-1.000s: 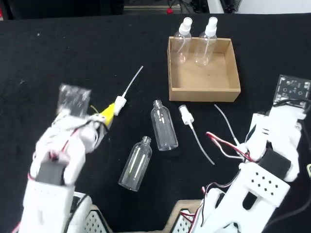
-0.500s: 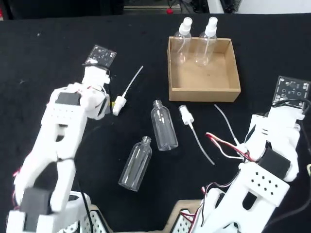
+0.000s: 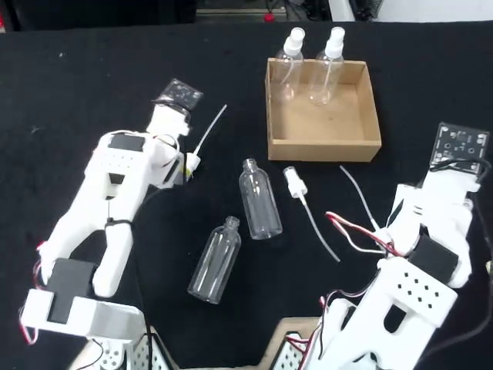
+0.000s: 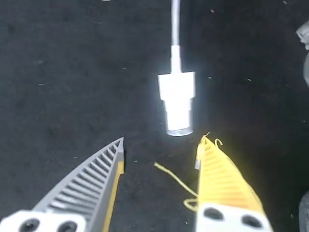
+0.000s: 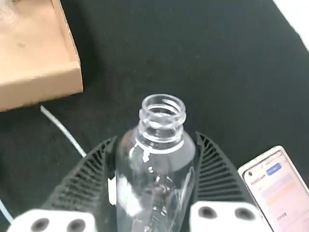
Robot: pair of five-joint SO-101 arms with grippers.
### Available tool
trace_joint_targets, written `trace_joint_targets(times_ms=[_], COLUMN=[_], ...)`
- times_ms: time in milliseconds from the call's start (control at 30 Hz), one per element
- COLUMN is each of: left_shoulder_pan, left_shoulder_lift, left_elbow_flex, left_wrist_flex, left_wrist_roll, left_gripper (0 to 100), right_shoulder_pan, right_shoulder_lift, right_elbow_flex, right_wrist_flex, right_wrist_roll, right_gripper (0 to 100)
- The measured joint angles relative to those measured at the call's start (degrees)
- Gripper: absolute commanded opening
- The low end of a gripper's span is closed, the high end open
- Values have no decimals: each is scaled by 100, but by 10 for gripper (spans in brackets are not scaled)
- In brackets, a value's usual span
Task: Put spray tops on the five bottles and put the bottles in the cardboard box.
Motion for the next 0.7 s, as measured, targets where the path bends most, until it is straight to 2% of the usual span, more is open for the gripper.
trace_joint_targets(times_ms=[300,700], left_shoulder_pan=[290,334], left_shoulder_lift=[431,1090], left_elbow_flex=[-167,-202], left_wrist_flex=[-123,-1046], left_wrist_roll=[0,-9], left_gripper=[237,237], right_shoulder_pan=[0,0], right_shoulder_lift=[0,0], right_elbow_flex=[220,220], right_wrist_flex=[0,-79], right_wrist_roll=[0,0], right_gripper=[127,127])
